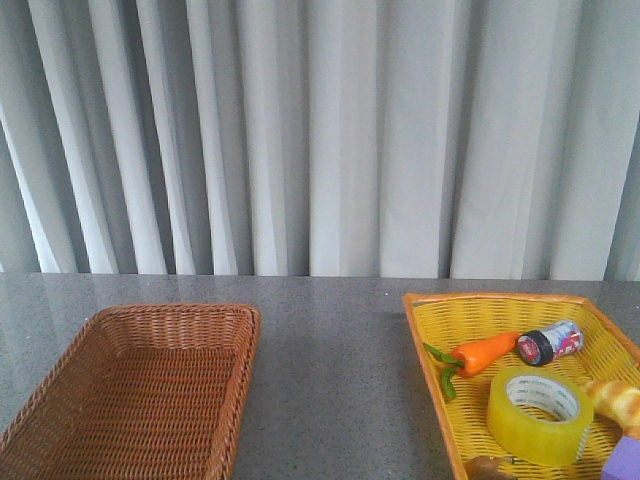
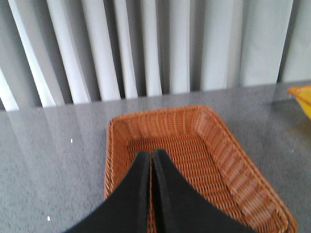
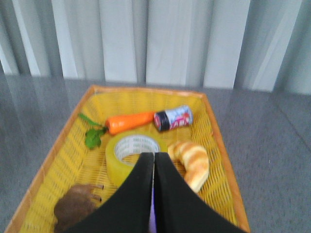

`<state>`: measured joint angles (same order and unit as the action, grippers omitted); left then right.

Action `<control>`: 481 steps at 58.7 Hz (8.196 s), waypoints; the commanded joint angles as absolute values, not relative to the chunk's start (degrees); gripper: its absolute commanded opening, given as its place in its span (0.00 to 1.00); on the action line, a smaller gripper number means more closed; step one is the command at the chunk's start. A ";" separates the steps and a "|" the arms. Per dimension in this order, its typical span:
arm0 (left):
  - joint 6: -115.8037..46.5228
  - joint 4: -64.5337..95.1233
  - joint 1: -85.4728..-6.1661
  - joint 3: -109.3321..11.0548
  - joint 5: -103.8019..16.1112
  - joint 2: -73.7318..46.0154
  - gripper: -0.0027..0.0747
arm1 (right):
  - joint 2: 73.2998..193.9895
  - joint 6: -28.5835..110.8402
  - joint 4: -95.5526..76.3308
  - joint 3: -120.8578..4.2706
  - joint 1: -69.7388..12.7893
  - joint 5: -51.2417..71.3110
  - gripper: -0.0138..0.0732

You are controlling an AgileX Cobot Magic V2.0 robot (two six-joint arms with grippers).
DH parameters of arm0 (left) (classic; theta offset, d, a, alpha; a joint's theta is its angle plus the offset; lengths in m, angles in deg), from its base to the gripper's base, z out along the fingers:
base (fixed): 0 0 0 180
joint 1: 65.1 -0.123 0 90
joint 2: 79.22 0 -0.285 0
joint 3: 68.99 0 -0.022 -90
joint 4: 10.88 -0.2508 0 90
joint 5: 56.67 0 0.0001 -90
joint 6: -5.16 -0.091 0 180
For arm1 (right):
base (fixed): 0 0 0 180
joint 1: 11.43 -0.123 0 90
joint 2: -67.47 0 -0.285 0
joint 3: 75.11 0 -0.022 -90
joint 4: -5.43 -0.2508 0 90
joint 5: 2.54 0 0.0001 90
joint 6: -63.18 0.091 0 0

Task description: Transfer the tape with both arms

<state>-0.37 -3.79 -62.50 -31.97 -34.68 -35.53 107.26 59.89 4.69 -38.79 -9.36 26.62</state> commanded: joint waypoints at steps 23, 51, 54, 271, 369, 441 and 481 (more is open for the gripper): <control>0.01 -3.00 -62.64 -34.03 -34.58 -29.52 0.04 | 113.96 59.62 3.51 -40.89 -9.09 27.01 0.16; 0.03 -2.73 -62.64 -34.03 -34.54 -29.47 0.74 | 113.96 59.62 3.67 -40.89 -9.09 30.14 0.72; 0.03 -2.02 -62.64 -34.03 -34.35 -29.38 0.75 | 113.96 59.62 2.90 -40.89 -9.09 30.69 0.74; -8.05 2.58 -38.63 -39.39 -27.30 -12.90 0.75 | 192.19 44.14 4.90 -106.29 -43.21 50.70 0.47; -8.78 5.54 -38.63 -39.81 -35.27 -12.90 0.75 | 121.01 69.96 15.33 -45.59 -36.87 42.84 0.56; -17.90 4.25 -31.80 -92.64 -11.62 38.73 0.61 | 120.10 69.90 15.33 -45.59 -36.87 45.61 0.56; -19.94 4.23 -31.80 -102.68 -5.60 50.61 0.52 | 120.10 69.90 15.33 -45.59 -36.87 46.47 0.56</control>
<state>-19.90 3.27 -32.20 -100.77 -4.05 53.85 120.31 70.01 14.25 -44.31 -37.18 49.20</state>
